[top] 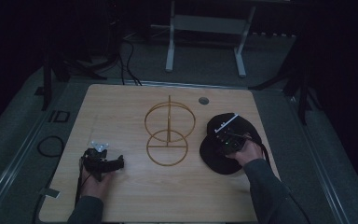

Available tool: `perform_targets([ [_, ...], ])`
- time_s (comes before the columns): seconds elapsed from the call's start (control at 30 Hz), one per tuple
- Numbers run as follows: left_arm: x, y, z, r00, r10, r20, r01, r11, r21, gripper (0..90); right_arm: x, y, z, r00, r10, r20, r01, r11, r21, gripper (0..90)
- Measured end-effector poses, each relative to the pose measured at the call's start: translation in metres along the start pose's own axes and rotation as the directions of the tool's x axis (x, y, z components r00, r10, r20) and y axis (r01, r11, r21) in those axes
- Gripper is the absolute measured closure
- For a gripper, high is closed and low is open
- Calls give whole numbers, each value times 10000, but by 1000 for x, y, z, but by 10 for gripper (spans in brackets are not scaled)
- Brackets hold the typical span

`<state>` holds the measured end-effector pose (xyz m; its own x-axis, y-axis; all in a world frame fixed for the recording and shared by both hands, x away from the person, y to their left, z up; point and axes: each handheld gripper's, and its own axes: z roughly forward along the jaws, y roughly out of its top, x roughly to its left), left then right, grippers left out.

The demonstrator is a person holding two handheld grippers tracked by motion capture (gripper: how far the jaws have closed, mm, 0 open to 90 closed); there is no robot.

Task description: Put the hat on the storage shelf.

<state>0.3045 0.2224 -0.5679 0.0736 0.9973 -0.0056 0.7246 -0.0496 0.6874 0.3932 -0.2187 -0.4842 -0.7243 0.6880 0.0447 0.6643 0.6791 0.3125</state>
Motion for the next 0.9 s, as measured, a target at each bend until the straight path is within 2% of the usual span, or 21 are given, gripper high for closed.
perform_targets([
  [0.33,0,0,0,10000,2,0,-2,10000,4,12,-2,2,-12,9999,9,135,-7,9999,-101,787],
  [0.57,0,0,0,10000,5,8,-5,10000,-2,12,1,3,-22,9994,-265,218,274,9987,-426,786],
  [0.9,0,0,0,10000,11,7,-11,10000,1,12,7,8,-30,9969,-674,395,684,9974,-236,786],
])
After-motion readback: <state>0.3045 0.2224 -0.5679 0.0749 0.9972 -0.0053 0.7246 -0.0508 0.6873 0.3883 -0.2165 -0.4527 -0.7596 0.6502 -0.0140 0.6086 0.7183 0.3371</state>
